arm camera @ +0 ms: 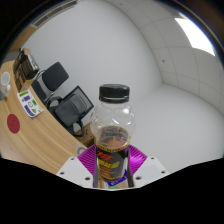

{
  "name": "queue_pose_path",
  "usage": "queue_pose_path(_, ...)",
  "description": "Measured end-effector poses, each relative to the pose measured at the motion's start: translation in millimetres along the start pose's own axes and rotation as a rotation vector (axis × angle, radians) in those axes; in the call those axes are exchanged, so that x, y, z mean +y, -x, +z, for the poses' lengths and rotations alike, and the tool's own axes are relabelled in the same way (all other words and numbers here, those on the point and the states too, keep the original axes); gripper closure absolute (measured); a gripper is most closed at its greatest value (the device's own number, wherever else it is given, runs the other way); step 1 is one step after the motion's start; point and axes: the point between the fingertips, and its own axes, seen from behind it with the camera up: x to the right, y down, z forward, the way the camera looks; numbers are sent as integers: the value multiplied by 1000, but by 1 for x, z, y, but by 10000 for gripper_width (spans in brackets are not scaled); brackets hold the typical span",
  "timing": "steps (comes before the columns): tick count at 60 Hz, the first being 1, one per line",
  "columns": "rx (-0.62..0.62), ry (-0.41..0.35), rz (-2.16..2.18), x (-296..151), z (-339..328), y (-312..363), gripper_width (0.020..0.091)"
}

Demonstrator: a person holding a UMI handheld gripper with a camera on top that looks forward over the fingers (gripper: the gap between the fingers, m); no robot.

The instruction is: Pour water

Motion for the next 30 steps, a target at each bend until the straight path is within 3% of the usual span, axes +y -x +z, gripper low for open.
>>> queue_pose_path(13, 74, -156, -504, -160, -14, 88, 712)
queue_pose_path(20, 79, -229, -738, -208, -29, 152, 713)
queue_pose_path(30, 74, -323, -1056, -239, -41, 244, 713)
